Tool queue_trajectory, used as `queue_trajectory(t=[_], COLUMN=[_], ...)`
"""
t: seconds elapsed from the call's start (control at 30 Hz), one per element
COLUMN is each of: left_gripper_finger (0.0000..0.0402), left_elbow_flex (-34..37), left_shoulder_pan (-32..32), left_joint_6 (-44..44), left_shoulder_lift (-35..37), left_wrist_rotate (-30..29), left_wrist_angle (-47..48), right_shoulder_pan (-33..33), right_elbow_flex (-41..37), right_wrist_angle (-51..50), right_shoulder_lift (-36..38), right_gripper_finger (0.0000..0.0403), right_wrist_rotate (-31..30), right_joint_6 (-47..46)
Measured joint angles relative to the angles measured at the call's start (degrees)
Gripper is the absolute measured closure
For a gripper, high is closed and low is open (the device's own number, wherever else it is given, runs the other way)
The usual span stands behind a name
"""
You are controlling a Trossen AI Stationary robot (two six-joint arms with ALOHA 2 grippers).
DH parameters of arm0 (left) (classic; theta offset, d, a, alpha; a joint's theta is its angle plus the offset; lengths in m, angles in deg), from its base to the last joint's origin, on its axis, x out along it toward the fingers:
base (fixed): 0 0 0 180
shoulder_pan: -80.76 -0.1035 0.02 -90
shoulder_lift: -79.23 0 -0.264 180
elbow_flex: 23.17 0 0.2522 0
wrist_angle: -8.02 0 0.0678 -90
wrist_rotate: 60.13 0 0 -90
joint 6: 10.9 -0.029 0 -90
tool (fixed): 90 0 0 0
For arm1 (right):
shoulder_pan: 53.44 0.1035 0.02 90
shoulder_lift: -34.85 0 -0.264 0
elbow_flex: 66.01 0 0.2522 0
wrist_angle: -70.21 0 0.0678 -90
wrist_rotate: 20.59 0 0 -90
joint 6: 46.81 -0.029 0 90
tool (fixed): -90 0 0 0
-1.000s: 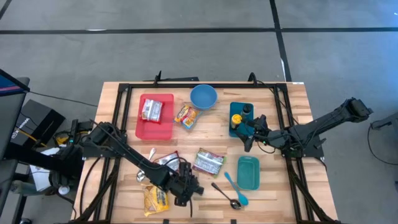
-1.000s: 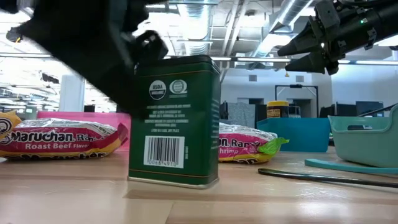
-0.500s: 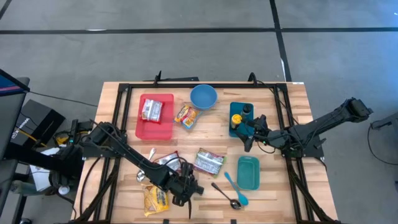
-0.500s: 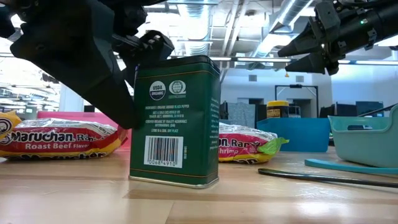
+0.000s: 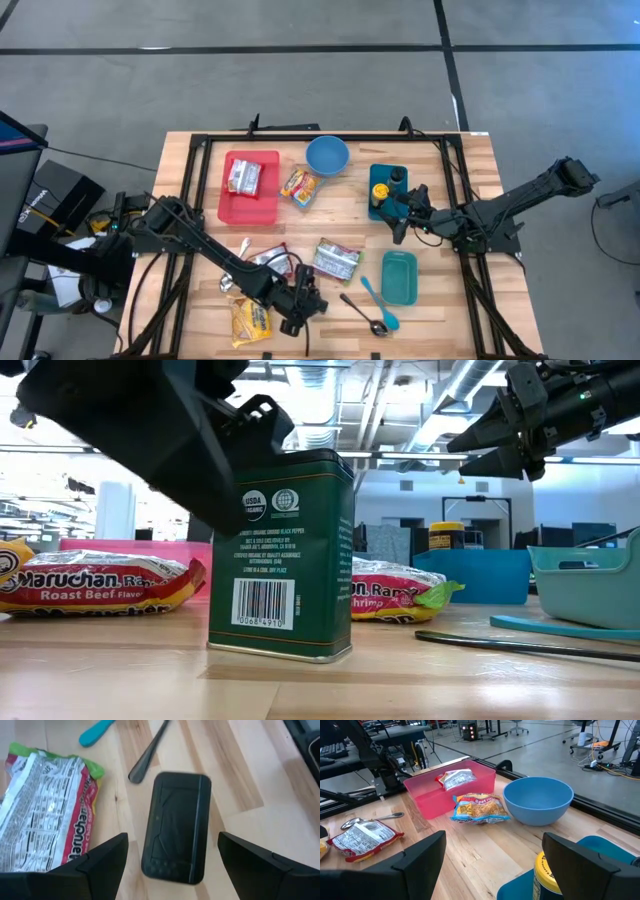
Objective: Pick & Place Food Item
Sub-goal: Put the black seasoning can into the blue bin
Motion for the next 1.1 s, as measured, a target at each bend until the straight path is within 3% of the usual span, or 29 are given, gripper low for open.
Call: queue_trajectory(t=[0.23, 0.7, 1.1], left_gripper_finger=[0.0111, 0.0226, 0.0274], left_elbow_flex=[0.00, 0.00, 0.00], left_shoulder_pan=[-0.07, -0.11, -0.11], left_joint_6=[0.12, 0.03, 0.01], left_shoulder_lift=[0.00, 0.02, 0.04], left_wrist_rotate=[0.04, 0.04, 0.19], left_wrist_angle=[-0.74, -0.56, -0.46], right_shoulder_pan=[0.00, 0.00, 0.00], right_elbow_flex=[0.00, 0.00, 0.00], right_wrist_angle=[-0.01, 0.00, -0.02], right_shoulder_lift=[0.00, 0.00, 0.00], right_gripper_finger=[0.0078, 0.0078, 0.0078], right_wrist_rotate=[0.00, 0.00, 0.02], right_joint_6=[-0.02, -0.03, -0.05])
